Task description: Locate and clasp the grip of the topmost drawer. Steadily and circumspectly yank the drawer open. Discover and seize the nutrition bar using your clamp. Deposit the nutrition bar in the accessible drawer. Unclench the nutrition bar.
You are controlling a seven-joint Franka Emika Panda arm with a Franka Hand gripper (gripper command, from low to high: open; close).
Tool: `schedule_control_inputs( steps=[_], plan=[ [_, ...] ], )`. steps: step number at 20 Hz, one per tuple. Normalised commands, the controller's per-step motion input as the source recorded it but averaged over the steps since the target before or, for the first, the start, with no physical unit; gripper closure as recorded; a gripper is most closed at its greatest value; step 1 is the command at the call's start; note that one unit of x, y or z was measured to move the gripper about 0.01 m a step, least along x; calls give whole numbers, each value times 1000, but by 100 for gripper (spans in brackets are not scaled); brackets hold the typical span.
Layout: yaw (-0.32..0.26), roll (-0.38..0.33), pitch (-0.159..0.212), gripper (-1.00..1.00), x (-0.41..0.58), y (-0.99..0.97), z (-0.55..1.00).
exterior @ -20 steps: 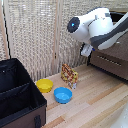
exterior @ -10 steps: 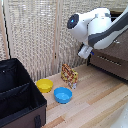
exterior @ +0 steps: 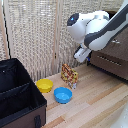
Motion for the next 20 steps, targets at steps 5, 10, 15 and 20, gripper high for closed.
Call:
schedule_control_inputs(
  steps=[5, 10, 15, 20],
  plan=[
    [-207, 336, 13, -100, 249, 138, 0],
    [-180, 283, 0, -100, 358, 126, 35],
    [-166, 255, 0, -100, 407, 121, 50],
    [-161, 201, -9, -100, 431, 112, 84]
  ],
)
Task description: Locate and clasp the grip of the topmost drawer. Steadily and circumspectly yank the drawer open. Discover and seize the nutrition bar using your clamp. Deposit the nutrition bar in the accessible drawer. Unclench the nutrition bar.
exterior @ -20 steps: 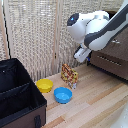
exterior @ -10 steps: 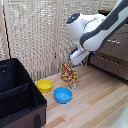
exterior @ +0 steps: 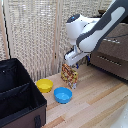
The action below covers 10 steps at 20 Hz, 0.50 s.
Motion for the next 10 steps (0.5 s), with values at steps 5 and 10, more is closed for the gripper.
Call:
schedule_control_inputs(
  steps=[5, 10],
  plan=[
    [-186, 144, -25, -100, 362, 95, 146],
    [-191, 129, -31, -100, 347, 91, 159]
  ],
)
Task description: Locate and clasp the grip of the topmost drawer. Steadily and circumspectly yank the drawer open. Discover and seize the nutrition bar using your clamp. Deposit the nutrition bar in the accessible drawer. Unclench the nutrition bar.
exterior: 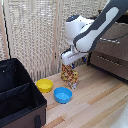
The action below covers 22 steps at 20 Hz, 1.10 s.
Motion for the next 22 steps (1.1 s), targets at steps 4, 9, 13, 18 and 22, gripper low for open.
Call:
schedule_control_inputs(
  steps=[4, 9, 13, 18, 22],
  plan=[
    [-190, 117, -34, -100, 351, 91, 161],
    [-189, 93, -38, -100, 358, 92, 176],
    [-184, 98, -32, -100, 384, 89, 162],
    [-177, 77, -7, -100, 446, 83, 198],
    [-174, 70, 1, -100, 554, 44, 186]
  ],
)
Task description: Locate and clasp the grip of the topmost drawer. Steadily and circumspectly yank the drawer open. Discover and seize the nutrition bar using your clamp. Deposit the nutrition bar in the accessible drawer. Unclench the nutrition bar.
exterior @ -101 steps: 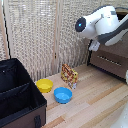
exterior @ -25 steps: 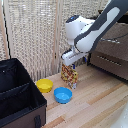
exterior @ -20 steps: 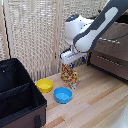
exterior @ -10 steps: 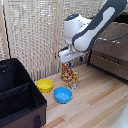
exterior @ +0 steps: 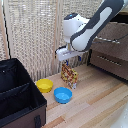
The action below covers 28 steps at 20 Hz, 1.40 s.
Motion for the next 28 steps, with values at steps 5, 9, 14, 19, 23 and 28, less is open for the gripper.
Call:
schedule_control_inputs(
  steps=[5, 9, 14, 19, 23, 28],
  plan=[
    [-173, 117, 29, -100, 623, 6, 117],
    [-177, 173, 66, -100, 653, 0, 19],
    [-183, 110, 66, -100, 558, -174, 133],
    [-148, 102, 53, -100, 549, -274, 201],
    [-30, 67, 98, -100, 417, -168, 16],
    [15, 0, 83, -100, 95, -98, -103]
  ],
)
